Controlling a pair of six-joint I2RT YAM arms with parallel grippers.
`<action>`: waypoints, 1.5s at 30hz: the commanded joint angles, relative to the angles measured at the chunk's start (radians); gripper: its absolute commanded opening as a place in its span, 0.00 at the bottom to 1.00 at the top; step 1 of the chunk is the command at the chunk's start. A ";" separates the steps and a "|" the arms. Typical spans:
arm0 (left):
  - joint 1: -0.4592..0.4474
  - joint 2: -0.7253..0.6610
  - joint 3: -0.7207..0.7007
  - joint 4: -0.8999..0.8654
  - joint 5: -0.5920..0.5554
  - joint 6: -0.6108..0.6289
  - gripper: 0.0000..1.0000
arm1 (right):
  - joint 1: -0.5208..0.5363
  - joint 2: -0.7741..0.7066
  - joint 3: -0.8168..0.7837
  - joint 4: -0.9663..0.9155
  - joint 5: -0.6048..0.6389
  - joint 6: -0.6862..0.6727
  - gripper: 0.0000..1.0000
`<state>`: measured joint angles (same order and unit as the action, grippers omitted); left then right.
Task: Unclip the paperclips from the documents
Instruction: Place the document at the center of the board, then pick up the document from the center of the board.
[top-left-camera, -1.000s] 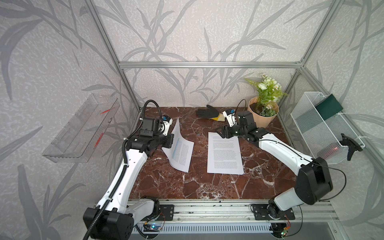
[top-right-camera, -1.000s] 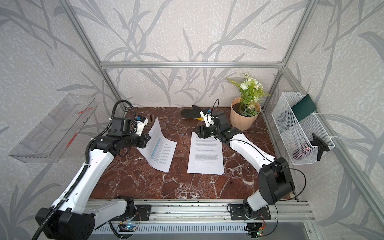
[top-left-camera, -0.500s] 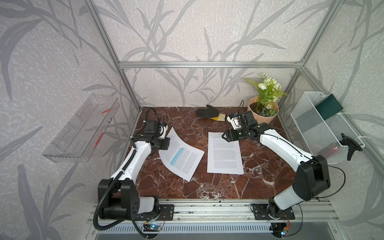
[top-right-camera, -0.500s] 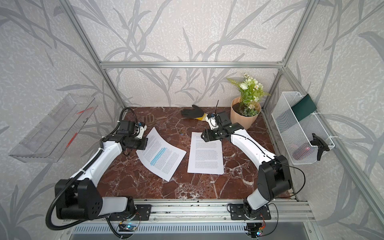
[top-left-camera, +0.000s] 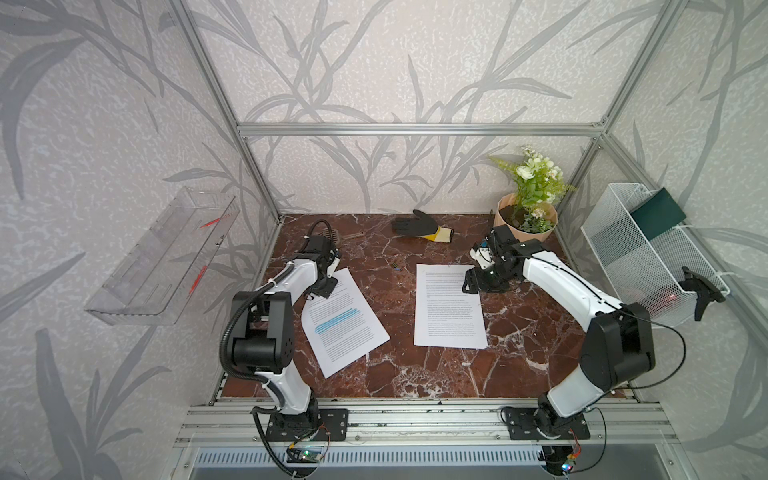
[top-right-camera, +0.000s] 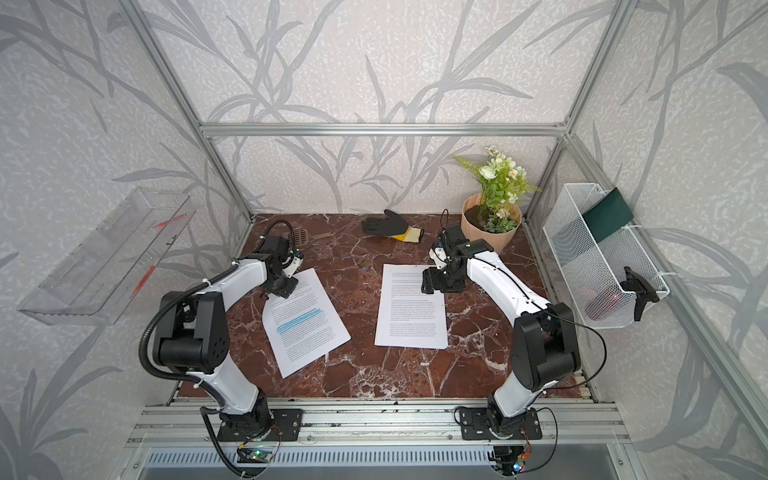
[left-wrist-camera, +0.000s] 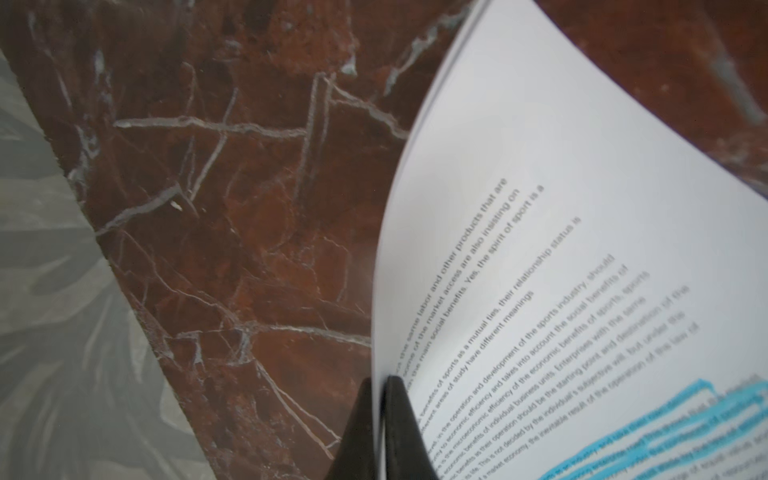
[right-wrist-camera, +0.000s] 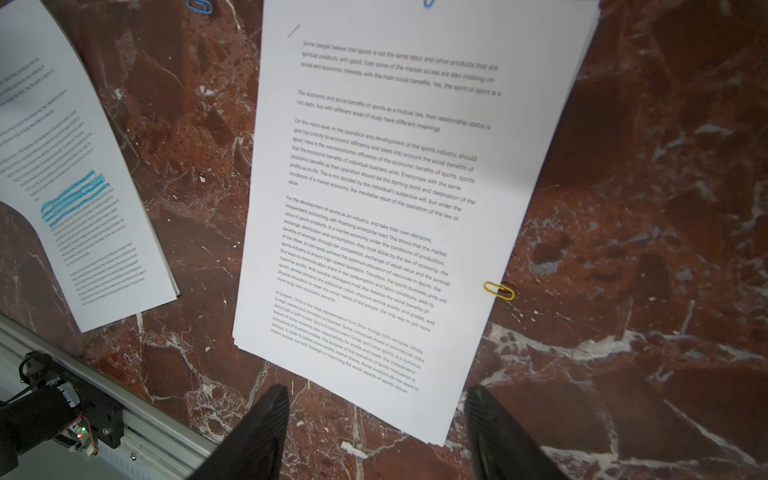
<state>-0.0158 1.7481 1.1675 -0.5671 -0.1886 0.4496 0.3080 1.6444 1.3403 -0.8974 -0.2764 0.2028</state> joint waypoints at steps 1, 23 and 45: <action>0.007 0.028 0.058 0.057 -0.096 0.037 0.33 | -0.014 0.008 0.017 -0.090 0.017 0.009 0.70; -0.220 -0.038 0.530 -0.271 0.153 -0.604 0.92 | -0.099 0.113 0.029 0.010 -0.080 0.086 0.72; -0.439 0.466 0.596 0.263 0.525 -0.791 0.92 | -0.106 0.353 0.080 0.076 -0.154 0.102 0.70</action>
<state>-0.4450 2.2024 1.7187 -0.3771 0.2790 -0.3000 0.2047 1.9713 1.4002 -0.8307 -0.4103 0.3012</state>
